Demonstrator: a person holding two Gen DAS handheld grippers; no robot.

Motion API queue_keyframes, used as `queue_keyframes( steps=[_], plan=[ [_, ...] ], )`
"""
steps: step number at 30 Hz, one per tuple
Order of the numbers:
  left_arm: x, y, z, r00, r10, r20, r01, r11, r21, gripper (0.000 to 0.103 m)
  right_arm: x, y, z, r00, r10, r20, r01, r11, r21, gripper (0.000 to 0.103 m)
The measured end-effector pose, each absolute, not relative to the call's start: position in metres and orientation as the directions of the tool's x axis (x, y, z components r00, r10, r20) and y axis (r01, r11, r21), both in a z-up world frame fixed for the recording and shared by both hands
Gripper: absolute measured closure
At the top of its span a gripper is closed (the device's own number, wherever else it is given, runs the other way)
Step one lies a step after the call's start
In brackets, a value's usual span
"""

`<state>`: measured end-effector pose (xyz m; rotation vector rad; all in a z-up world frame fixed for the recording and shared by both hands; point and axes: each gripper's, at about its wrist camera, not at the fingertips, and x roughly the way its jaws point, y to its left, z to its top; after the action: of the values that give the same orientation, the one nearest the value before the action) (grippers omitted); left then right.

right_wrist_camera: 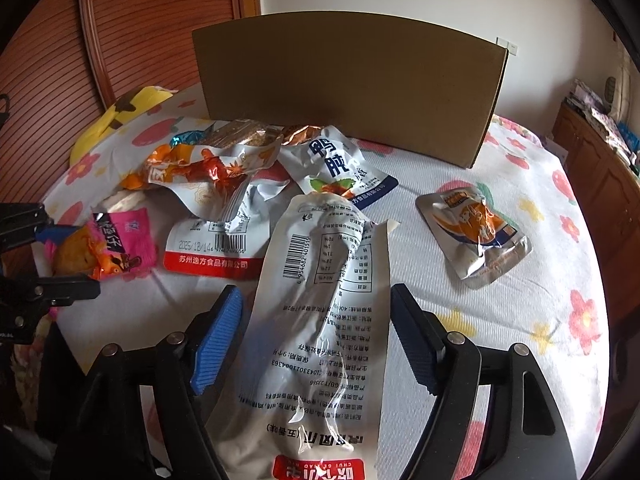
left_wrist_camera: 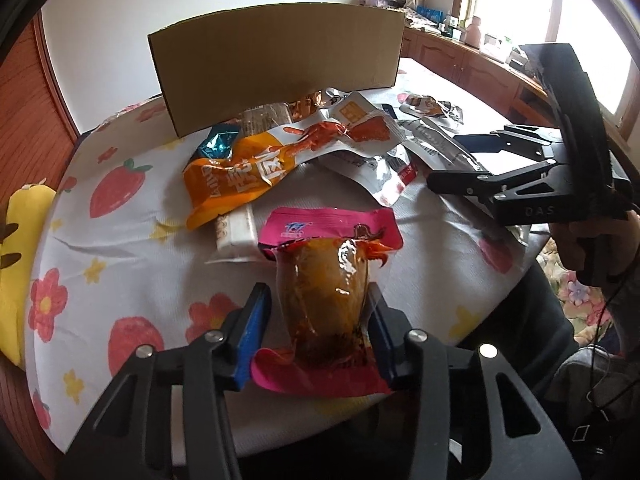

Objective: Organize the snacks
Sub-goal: 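Close the left tool on the egg packet while the right tool grips the white pack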

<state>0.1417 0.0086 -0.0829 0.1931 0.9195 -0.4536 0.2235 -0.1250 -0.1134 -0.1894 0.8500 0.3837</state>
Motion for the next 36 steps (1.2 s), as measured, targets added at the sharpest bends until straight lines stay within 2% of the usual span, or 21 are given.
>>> queue_keyframes(
  steps=[5,6,9,22,36],
  plan=[
    [0.133,0.010,-0.080,0.545,-0.312,-0.778,0.444,0.895,-0.048,0.059,0.224,-0.128,-0.111,0.588,0.263,-0.765,-0.413,0.911,-0.004,0.038],
    [0.132,0.010,-0.078,0.553,-0.316,-0.771,0.439,0.897,-0.053,0.059,0.223,-0.129,-0.111,0.587,0.266,-0.764,-0.416,0.909,-0.003,0.045],
    [0.128,0.012,-0.073,0.575,-0.328,-0.750,0.426,0.902,-0.067,0.059,0.219,-0.132,-0.110,0.587,0.275,-0.761,-0.415,0.910,0.009,0.048],
    [0.135,0.013,-0.037,0.668,-0.343,-0.661,0.380,0.920,-0.095,0.058,0.201,-0.147,-0.082,0.630,0.292,-0.719,-0.398,0.917,0.024,0.049],
    [0.198,0.021,0.023,0.767,-0.312,-0.561,0.327,0.942,-0.077,0.058,0.221,-0.148,0.008,0.729,0.318,-0.606,-0.427,0.903,-0.040,0.049]
  ],
)
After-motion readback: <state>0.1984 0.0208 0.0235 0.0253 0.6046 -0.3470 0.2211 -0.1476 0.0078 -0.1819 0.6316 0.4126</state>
